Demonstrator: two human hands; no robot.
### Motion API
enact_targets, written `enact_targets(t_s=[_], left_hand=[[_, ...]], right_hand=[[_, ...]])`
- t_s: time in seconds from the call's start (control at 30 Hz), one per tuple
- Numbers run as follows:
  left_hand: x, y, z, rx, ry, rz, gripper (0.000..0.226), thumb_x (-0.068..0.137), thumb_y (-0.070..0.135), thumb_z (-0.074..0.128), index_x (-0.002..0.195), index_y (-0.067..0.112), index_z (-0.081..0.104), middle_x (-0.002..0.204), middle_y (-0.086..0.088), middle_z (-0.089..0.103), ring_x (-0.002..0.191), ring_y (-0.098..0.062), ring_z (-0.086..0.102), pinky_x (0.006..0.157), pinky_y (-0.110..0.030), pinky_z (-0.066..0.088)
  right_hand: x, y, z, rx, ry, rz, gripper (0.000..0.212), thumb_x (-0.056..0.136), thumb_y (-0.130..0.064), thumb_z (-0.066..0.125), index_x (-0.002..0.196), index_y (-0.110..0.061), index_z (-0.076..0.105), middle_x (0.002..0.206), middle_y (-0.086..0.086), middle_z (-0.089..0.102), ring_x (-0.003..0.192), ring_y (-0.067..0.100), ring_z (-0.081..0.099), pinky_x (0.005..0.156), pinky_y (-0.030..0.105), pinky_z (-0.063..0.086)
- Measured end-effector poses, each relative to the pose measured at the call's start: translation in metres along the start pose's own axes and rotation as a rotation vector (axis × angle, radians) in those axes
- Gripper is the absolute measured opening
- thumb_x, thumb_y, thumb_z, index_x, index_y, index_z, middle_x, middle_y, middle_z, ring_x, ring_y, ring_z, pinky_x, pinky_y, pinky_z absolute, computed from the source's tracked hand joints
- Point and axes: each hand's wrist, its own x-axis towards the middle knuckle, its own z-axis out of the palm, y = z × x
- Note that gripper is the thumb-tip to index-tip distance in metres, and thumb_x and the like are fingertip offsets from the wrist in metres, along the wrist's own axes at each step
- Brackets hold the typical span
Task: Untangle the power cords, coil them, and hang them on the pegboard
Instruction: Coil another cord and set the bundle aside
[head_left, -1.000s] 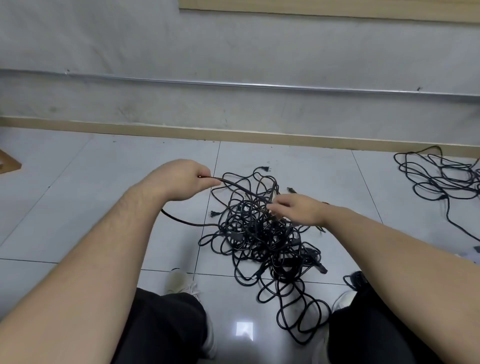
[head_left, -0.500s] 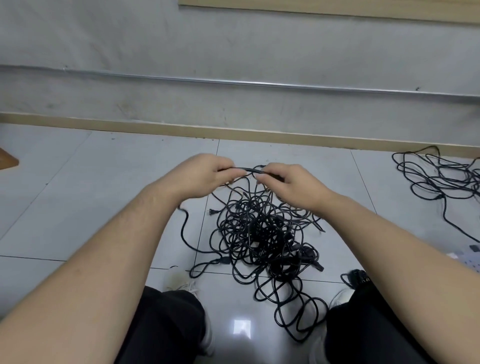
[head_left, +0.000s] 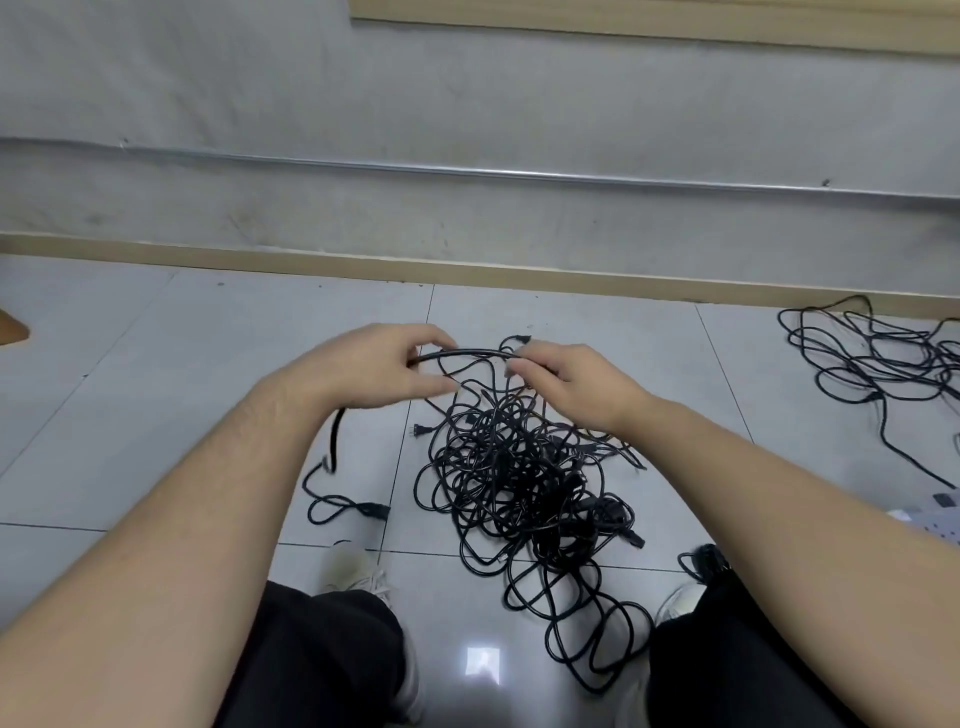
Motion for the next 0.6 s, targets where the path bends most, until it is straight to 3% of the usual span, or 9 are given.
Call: enact_targets(t_s=[0.07,0.17,0.27,0.33,0.47,0.6], left_hand=[[0.001,0.015,0.010,-0.035,-0.039,0.087,0.025,0.092,0.054,0.067,0.110,0.037,0.065,0.075,0.007,0.061,0.061,-0.002,0.052,0.059,-0.022,0.039],[0.004,0.025,0.009,-0.041,-0.008,0.141,0.030,0.095,0.053,0.063,0.090,0.024,0.069,0.072,-0.004,0.062,0.065,-0.013,0.049,0.064,-0.037,0.043],[0.002,0.018,-0.002,-0.064,0.039,0.095,0.052,0.087,0.062,0.067,0.070,0.014,0.057,0.054,0.005,0.041,0.054,-0.014,0.036,0.056,-0.035,0.031],[-0.001,0.007,-0.007,-0.057,0.139,0.019,0.061,0.084,0.066,0.067,0.065,0.010,0.050,0.048,0.007,0.034,0.049,-0.013,0.031,0.055,-0.033,0.027],[-0.004,-0.009,-0.010,0.039,0.219,-0.099,0.066,0.083,0.075,0.061,0.073,0.010,0.058,0.053,0.004,0.045,0.053,-0.018,0.041,0.057,-0.033,0.033],[-0.005,0.003,-0.007,0.068,0.068,-0.056,0.041,0.081,0.073,0.066,0.101,0.037,0.069,0.080,0.011,0.065,0.069,-0.007,0.058,0.066,-0.028,0.042]], right_hand=[[0.000,-0.017,-0.002,-0.002,0.045,-0.090,0.020,0.106,-0.035,0.051,0.105,-0.030,0.069,0.083,-0.017,0.064,0.080,0.001,0.059,0.076,0.021,0.044],[-0.004,-0.032,-0.003,0.150,0.026,-0.048,0.026,0.104,-0.043,0.053,0.089,-0.029,0.069,0.072,-0.017,0.062,0.068,0.002,0.055,0.069,0.024,0.043],[-0.011,-0.015,-0.008,0.133,-0.200,0.147,0.055,0.094,-0.068,0.049,0.073,-0.020,0.065,0.064,-0.009,0.058,0.062,0.009,0.052,0.069,0.031,0.044],[-0.017,0.010,-0.005,0.023,-0.360,0.247,0.061,0.088,-0.077,0.052,0.073,-0.019,0.065,0.068,-0.008,0.061,0.065,0.012,0.054,0.072,0.033,0.046],[-0.022,0.041,-0.001,-0.030,-0.390,0.315,0.052,0.093,-0.062,0.060,0.064,-0.021,0.047,0.062,-0.012,0.054,0.062,0.012,0.051,0.069,0.032,0.045],[-0.019,0.027,-0.007,-0.084,-0.326,0.272,0.049,0.096,-0.055,0.061,0.073,-0.011,0.062,0.061,-0.004,0.050,0.054,0.010,0.045,0.060,0.028,0.041]])
